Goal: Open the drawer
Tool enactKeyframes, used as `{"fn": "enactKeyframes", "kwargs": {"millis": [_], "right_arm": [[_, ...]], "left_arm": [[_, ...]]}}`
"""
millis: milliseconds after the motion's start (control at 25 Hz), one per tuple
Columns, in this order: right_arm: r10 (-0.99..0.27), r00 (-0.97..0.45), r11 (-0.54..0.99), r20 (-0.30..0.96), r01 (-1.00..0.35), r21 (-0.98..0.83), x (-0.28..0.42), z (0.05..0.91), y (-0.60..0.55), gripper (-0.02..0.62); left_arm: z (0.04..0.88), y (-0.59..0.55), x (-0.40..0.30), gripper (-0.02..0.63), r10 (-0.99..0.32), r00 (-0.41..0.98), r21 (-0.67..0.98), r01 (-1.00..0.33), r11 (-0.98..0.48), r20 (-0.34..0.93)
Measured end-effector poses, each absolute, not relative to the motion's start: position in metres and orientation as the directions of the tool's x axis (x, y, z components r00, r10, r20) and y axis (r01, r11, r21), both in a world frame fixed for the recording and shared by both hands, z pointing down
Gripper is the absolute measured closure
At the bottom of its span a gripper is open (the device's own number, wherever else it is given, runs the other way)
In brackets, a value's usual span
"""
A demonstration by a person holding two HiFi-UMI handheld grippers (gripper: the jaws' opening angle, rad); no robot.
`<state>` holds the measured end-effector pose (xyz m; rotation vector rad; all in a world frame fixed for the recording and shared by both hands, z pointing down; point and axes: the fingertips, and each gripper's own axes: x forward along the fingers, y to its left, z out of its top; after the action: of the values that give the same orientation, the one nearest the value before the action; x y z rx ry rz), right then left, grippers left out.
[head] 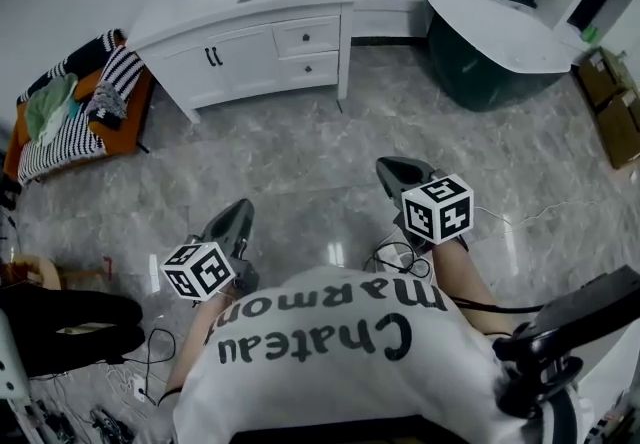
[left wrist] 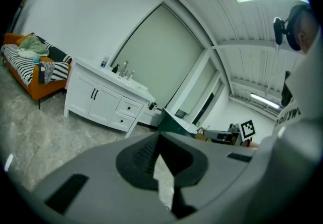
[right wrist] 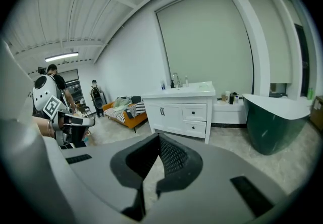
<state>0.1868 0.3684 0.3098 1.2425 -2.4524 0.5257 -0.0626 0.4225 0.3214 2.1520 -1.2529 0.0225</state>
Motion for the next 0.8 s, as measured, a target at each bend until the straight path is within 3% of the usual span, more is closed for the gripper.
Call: {"fn": "enactKeyframes", "kwargs": {"millis": [320, 560, 800], "right_arm": [[-0.681, -0.660, 0.609, 0.318, -0.751, -0.255, 0.160, 0.294, 0.353, 0.592], [-0.646, -0.663, 0.635, 0.378, -0.742, -0.215, 0.142, 0.308, 0.334, 0.592], [-0.679, -0.625, 0.564, 0.385, -0.780, -0.272, 0.148, 0.321, 0.298, 0.592]], "left_arm": [[0.321, 0.404, -0.061, 0.614, -0.799, 0.516, 0.544, -0.785, -0.297, 0.308], [0.314, 0.383, -0.044, 0.614, -0.751, 0.587, 0.517, -0.763, -0.388, 0.302], [0.330, 0.336, -0.047, 0.614, -0.714, 0.625, 0.549, -0.734, -0.400, 0.315]]}}
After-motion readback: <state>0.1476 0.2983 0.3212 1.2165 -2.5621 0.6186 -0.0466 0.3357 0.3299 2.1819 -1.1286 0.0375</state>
